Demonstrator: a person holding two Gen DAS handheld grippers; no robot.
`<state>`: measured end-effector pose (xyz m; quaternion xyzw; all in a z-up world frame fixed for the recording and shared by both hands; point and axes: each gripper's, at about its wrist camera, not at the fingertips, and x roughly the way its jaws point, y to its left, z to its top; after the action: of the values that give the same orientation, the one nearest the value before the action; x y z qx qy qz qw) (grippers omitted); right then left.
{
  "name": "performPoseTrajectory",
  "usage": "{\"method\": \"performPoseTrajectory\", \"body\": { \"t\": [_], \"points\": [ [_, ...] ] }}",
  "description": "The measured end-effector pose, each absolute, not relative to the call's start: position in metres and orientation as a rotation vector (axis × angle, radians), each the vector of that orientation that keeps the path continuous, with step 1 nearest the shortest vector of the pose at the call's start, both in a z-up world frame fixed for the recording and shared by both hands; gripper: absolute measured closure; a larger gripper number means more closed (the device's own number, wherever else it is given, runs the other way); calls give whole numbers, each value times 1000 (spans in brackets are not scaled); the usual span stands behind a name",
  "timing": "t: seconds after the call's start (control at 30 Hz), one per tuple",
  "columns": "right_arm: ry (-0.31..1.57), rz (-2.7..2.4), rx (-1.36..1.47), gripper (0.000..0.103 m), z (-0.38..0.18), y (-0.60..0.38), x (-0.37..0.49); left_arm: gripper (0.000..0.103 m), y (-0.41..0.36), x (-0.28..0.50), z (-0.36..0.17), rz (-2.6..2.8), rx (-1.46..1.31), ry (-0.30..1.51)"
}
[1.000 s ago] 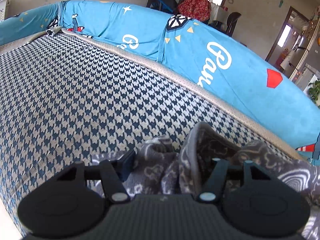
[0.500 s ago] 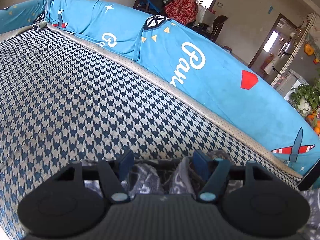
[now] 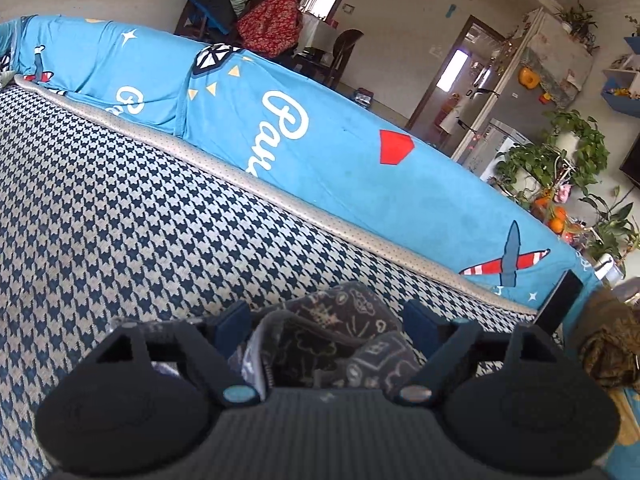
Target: Fold clothes
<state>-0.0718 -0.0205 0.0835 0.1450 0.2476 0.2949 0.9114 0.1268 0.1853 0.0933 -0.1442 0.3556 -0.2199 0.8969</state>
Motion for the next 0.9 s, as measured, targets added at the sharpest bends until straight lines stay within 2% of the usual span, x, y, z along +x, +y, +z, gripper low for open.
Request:
{"method": "performPoseTrajectory", "body": {
  "t": [0.23, 0.5, 0.73, 0.9],
  "points": [
    [599, 661, 166, 90, 66, 12, -81, 17, 179, 113, 86, -543, -275, 790],
    [652, 703, 51, 90, 53, 28, -92, 17, 195, 85, 97, -627, -258, 703],
    [712, 733, -82, 90, 33, 53, -104, 6, 189, 53, 94, -712, -200, 664],
    [717, 728, -147, 90, 28, 55, -111, 9, 179, 43, 77, -555, -50, 710]
  ]
}}
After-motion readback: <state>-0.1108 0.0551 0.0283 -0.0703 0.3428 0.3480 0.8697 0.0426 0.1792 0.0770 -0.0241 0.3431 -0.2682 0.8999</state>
